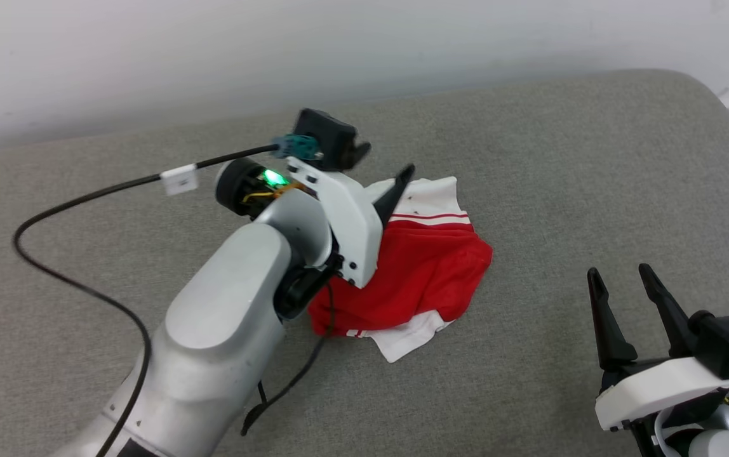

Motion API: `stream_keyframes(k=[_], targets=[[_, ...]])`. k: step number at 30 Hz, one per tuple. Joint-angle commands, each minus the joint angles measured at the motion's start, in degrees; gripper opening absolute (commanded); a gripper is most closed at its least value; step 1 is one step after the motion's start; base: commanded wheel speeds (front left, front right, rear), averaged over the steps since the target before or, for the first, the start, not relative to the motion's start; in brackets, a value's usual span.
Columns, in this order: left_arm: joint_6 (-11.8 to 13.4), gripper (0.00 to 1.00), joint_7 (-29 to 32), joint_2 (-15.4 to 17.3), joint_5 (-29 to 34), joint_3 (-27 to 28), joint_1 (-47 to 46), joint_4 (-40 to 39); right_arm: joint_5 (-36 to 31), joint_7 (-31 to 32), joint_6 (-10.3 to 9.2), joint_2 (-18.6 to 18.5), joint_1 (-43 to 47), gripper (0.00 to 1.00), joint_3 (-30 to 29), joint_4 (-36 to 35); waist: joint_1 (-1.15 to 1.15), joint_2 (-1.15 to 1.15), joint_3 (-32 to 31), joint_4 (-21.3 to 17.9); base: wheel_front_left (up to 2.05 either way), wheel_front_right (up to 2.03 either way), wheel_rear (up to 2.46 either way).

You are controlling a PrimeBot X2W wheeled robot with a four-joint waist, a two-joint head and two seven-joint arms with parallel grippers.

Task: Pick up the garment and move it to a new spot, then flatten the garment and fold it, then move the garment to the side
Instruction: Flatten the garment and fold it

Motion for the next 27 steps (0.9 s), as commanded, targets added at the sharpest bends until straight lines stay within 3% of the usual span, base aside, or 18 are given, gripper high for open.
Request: stream_keyframes(k=[1,7,15,17,18,22,27], targets=[[-0.2,1.00,1.5,0.0,-1.0,-1.1,-1.0,0.6,0.0,-0.5,-0.02,0.1,-1.1,1.00,0.0,0.2,-0.01,0.00,0.8,-0.7,0.00,0.00,0.00],[-0.3,1.00,12.0,2.6,-9.2,-11.2,-3.8,2.4,0.6,-1.5,-0.03,0.1,-2.4,1.00,0.7,1.3,-0.01,0.00,2.6,-1.6,0.00,0.00,0.00],[-0.3,1.00,19.7,6.1,-16.0,-18.4,-4.9,5.4,1.3,-2.4,-0.02,0.1,-2.8,1.00,0.7,2.4,-0.01,0.00,4.0,-2.3,0.00,0.00,0.00],[-0.3,0.16,20.4,6.7,-16.6,-19.5,-5.3,5.8,1.3,-2.5,-0.02,0.1,-2.8,1.00,0.6,2.5,-0.01,0.00,4.2,-2.3,0.00,0.00,0.00],[-0.3,0.00,20.1,6.8,-16.9,-19.9,-5.6,6.0,1.4,-2.6,-0.02,0.1,-2.8,1.00,0.6,2.6,-0.01,0.00,4.3,-2.3,0.00,0.00,0.00],[-0.3,0.00,16.7,7.3,-16.7,-21.2,-6.9,5.4,1.4,-2.5,-0.02,0.1,-3.3,1.00,0.2,2.5,-0.01,0.00,4.3,-1.8,0.00,0.00,0.00],[-0.3,0.00,7.7,8.1,-16.5,-18.7,-8.7,4.1,0.9,-2.2,-0.02,0.1,-2.9,1.00,-0.6,2.2,-0.01,0.00,3.6,0.3,0.00,0.00,0.00]])
